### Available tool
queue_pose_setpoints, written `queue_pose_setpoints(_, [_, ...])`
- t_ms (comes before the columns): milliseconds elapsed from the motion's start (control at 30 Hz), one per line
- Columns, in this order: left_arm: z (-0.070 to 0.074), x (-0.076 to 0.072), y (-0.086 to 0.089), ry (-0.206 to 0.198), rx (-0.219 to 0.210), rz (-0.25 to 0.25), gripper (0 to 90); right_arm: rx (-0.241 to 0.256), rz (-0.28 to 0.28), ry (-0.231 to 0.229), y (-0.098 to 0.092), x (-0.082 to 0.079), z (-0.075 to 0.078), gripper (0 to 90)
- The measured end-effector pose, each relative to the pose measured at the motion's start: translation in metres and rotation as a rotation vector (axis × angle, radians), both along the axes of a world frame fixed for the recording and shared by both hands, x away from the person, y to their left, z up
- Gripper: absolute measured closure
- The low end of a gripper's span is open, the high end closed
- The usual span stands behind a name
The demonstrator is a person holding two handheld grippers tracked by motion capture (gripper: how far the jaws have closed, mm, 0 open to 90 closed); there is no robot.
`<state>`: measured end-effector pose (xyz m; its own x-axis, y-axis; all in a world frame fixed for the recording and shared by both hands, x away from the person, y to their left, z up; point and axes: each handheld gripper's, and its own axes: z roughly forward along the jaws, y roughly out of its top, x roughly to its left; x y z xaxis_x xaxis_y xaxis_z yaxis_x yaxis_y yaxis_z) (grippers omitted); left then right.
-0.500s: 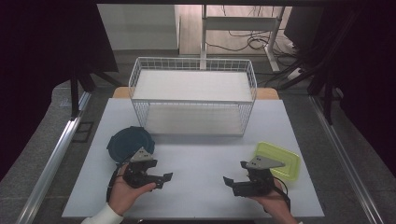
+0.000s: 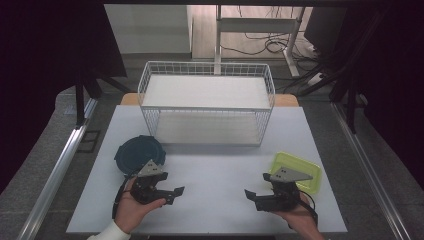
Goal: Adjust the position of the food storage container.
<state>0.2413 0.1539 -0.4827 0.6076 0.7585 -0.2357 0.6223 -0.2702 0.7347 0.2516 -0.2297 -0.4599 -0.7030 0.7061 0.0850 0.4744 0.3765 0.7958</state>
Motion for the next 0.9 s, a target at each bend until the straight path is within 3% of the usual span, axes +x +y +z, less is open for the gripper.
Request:
queue_pose_setpoints(167, [0.003, 0.001, -0.004, -0.001, -0.012, -0.009, 20.5, 0.012, -0.025, -0.012, -0.003, -0.001, 0.0, 14.1])
queue_pose_setpoints(267, [0.005, 0.0, -0.007, -0.026, 0.002, -0.008, 20.5, 0.02, -0.007, -0.019, -0.003, 0.0, -0.002, 14.7])
queue_pose_setpoints(533, [0.018, 0.007, -0.007, -0.026, -0.009, -0.015, 21.2, 0.012, 0.052, -0.032, 0.005, -0.001, -0.002, 15.8])
queue_pose_setpoints(733, [0.026, 0.008, -0.006, -0.023, -0.028, -0.001, 21.2, 0.122, 0.044, 0.042, -0.001, 0.003, 0.001, 15.7])
queue_pose_setpoints(900, [0.033, 0.004, 0.002, -0.033, -0.032, 0.015, 21.3, 0.175, 0.029, 0.06, -0.006, 0.003, 0.007, 15.8])
